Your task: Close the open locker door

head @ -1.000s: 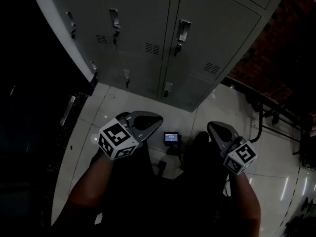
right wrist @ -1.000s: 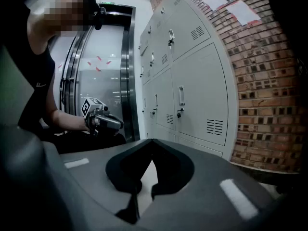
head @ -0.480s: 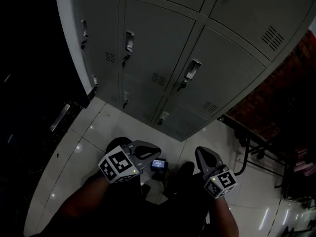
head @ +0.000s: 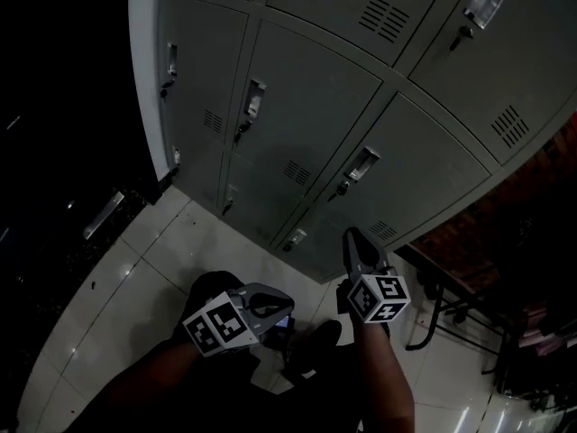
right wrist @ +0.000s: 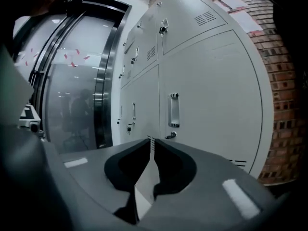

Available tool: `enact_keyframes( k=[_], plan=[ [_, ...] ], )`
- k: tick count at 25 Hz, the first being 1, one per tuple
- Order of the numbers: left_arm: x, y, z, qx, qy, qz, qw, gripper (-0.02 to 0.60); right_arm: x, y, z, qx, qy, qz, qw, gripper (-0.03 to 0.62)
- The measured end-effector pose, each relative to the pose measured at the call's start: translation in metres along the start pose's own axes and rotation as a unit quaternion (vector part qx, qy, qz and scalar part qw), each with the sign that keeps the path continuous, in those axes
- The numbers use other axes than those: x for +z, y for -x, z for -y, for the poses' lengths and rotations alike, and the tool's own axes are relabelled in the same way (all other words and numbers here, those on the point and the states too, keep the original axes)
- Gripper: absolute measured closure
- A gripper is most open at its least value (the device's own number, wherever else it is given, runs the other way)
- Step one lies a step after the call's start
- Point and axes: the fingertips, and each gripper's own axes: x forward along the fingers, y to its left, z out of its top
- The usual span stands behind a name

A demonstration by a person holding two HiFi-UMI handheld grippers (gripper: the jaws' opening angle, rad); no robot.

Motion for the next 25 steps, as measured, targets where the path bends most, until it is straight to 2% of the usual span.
enact_keyframes(
  k=[4,11,15,18,22,25],
  plan=[
    [0.0,-0.001,0.0,-0.002,-0.002,-0.002,1.0,0.569,0.02,-0.035,0.017,-0.03,0.008,0.007,0.999,0.561],
    [0.0,-0.001,0.0,-0.002,0.0,-0.003,1.0,0.569,0.049,-0.087,0.041,-0.075,0.012,0.011,0.997,0.487],
    [0.0,-0.002,-0.001,-0.003,0.001,-0.001,1.0,0.569,0.06,-0.108,0.04,-0.089,0.022,0.017,0.996,0.439],
    [0.0,-0.001,-0.002,-0.003,0.006,0.002,1.0,0.569,0.062,-0.121,0.043,-0.111,0.015,0.009,0.994,0.439],
    [-0.001,0.001,-0.002,-0.003,0.005,0.0,1.0,0.569,0.06,-0.126,0.037,-0.103,0.0,0.001,0.995,0.441],
    [-0.002,0.005,-0.003,0.0,0.004,-0.002,1.0,0.569,0.058,-0.116,0.03,-0.096,0.006,0.006,0.995,0.472]
  ],
)
